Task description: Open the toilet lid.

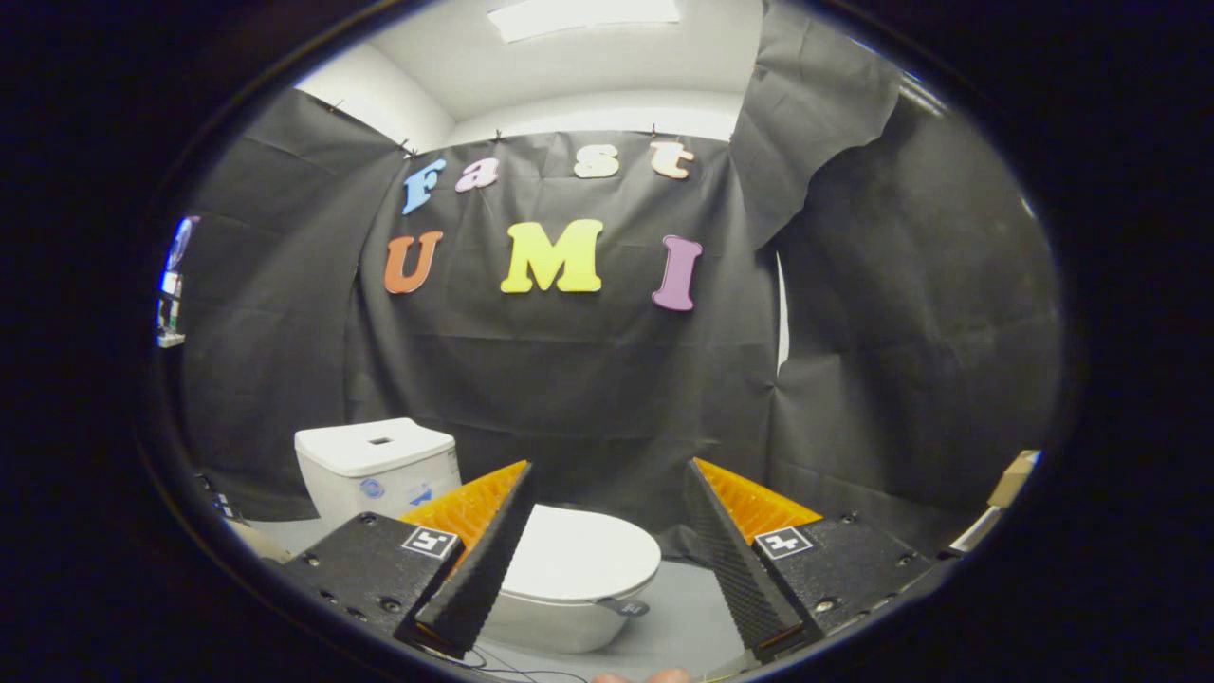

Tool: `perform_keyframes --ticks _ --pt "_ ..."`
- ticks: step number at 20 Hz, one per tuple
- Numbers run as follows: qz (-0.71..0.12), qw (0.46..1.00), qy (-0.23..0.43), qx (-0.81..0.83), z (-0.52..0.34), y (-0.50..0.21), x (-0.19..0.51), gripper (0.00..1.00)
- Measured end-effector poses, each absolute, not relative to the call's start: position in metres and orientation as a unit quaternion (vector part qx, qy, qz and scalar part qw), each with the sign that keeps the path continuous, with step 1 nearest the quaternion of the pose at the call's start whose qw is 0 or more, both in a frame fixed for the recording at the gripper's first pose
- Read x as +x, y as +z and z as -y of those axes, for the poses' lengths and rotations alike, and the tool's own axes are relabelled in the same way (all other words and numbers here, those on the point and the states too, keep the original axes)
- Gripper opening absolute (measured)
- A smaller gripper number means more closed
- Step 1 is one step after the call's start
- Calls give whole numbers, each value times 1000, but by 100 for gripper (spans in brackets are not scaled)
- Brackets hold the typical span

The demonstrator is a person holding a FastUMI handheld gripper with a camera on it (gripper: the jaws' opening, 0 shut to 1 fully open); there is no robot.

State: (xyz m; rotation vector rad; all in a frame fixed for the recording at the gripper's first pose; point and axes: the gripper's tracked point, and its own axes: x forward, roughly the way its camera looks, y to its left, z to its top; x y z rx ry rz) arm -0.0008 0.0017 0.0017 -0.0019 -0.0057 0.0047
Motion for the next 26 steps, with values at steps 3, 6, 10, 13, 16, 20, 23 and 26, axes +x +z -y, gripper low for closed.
perform_keyframes --ticks 3,6,10,13,16,20,23,26 --pt "-2 1000 1 5 -3 -2 1 98" --pt "-9 1000 0 4 -3 -7 3 98" --pt "-21 1000 -4 -4 -4 -18 8 98" --pt "-32 999 -1 10 -8 -23 12 99" --pt "-36 999 -6 5 -2 -28 22 99" --pt "-63 998 -10 12 6 -44 25 99" --pt "-75 997 -10 15 6 -49 31 99" --pt "-137 990 -20 14 7 -78 36 99"
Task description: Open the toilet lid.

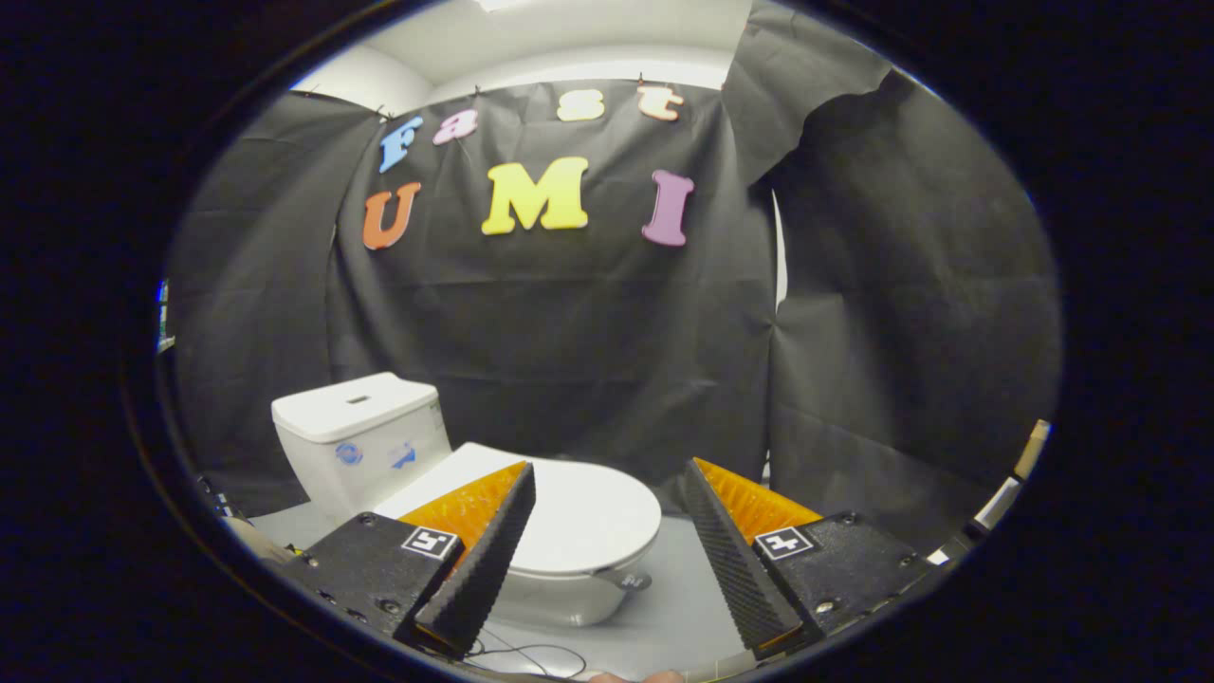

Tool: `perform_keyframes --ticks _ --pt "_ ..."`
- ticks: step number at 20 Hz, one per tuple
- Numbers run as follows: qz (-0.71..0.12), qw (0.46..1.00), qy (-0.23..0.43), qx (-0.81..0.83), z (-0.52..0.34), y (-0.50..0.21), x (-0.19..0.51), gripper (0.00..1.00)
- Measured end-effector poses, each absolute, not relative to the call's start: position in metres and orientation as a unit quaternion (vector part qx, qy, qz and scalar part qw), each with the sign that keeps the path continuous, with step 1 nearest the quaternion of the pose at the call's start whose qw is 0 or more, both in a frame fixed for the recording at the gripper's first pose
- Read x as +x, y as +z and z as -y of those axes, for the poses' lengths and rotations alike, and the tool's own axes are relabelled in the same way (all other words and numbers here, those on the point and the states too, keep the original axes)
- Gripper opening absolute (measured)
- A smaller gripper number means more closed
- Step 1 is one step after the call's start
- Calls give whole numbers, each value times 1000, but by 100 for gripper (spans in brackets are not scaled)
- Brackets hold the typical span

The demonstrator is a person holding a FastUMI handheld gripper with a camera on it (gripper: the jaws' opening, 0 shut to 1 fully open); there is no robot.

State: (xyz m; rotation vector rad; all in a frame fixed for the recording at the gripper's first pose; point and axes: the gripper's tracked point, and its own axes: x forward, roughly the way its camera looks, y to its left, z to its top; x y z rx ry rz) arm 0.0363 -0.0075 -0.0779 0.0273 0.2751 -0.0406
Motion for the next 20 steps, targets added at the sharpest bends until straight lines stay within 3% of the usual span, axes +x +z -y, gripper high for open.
perform_keyframes --ticks 7,20 --pt "-177 982 -41 60 19 -99 51 99" --pt "-301 948 -49 90 54 -202 104 99"
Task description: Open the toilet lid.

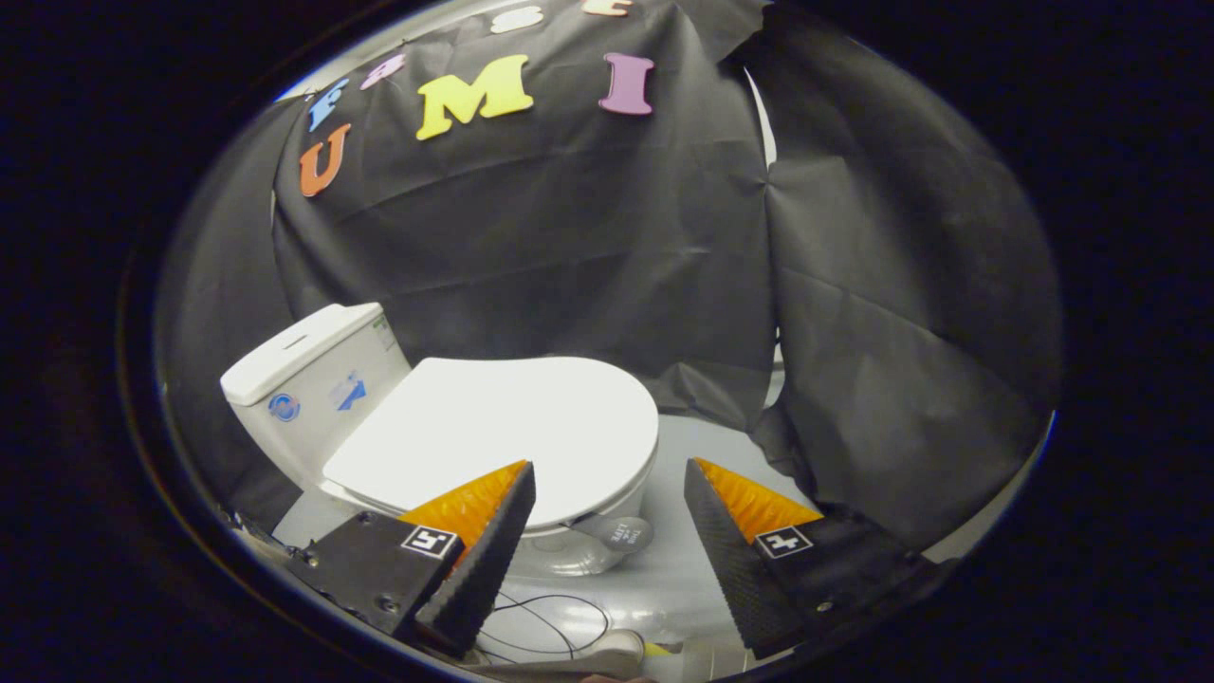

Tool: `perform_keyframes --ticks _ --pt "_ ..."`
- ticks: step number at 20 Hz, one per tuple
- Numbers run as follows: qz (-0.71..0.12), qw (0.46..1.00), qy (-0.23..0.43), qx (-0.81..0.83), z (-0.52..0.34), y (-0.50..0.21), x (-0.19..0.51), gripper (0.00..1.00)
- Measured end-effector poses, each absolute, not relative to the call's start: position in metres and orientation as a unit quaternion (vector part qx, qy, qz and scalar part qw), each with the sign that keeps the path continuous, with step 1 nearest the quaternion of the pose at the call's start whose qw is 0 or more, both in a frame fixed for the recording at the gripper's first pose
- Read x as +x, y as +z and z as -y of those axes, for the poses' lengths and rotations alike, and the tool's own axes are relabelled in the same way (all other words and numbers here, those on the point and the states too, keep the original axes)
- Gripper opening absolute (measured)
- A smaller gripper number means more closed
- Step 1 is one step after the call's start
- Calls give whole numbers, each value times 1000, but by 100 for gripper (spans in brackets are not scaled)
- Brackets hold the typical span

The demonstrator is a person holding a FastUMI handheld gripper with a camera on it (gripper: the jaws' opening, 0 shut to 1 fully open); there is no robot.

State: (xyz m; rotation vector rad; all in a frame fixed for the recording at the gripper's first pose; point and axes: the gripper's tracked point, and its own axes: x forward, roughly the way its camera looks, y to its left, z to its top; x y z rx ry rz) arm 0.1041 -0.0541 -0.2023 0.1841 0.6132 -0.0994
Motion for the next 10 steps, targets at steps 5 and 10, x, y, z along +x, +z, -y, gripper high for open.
perform_keyframes --ticks 5,10 --pt "-365 916 -56 160 68 -244 109 99" --pt "-414 879 -55 229 70 -281 109 97"
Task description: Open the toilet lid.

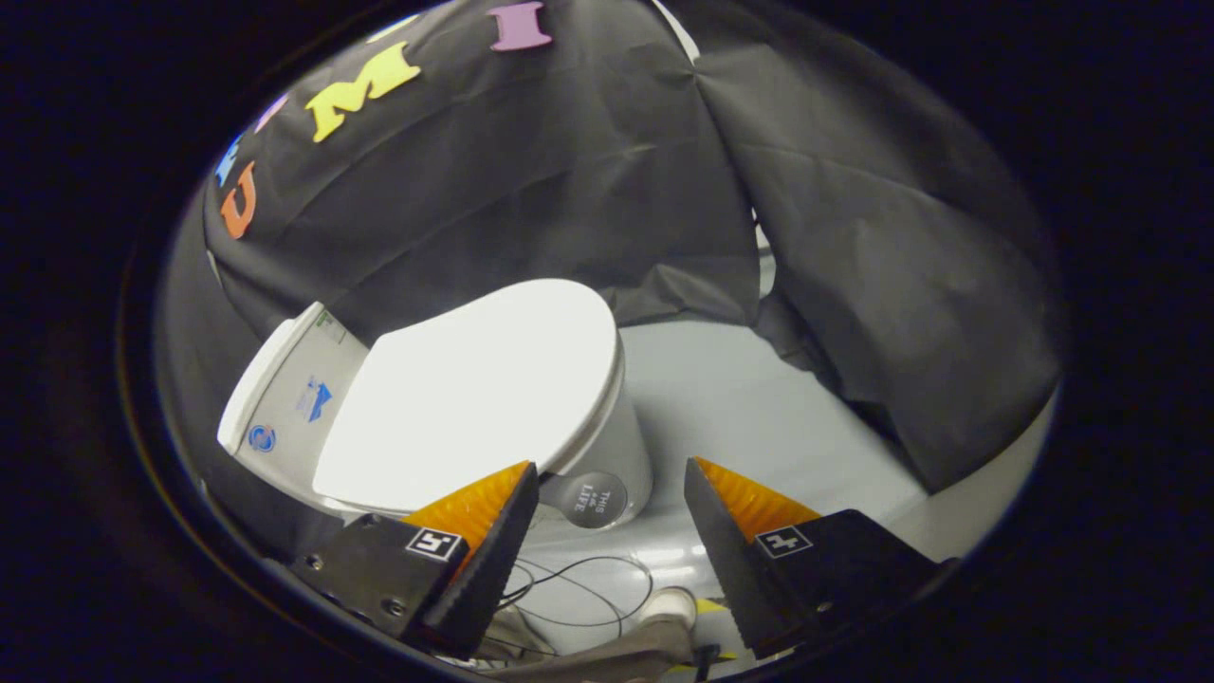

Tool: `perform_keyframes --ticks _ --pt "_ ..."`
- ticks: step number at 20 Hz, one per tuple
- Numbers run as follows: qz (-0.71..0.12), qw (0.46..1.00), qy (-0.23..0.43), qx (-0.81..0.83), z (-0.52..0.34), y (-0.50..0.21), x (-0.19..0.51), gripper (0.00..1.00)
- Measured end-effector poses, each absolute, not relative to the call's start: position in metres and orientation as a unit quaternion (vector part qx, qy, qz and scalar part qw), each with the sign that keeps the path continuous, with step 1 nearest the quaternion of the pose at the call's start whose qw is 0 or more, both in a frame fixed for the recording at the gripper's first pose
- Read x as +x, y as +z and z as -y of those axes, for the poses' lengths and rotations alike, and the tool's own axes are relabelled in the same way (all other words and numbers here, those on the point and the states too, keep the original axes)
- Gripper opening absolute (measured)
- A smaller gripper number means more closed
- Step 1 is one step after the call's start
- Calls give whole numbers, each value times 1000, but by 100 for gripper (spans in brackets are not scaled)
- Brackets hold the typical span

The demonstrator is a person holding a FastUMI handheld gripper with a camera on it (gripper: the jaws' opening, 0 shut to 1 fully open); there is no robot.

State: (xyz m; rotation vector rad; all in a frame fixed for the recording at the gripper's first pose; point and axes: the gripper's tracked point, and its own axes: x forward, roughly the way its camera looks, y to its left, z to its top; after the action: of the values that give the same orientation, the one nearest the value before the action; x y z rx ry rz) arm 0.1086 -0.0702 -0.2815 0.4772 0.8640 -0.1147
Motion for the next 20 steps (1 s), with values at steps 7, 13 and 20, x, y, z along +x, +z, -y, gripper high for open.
perform_keyframes --ticks 7,13,20 --pt "-450 823 -40 343 59 -310 109 85" --pt "-440 789 -7 428 48 -317 114 62" --pt "-400 735 -18 548 50 -313 120 24"
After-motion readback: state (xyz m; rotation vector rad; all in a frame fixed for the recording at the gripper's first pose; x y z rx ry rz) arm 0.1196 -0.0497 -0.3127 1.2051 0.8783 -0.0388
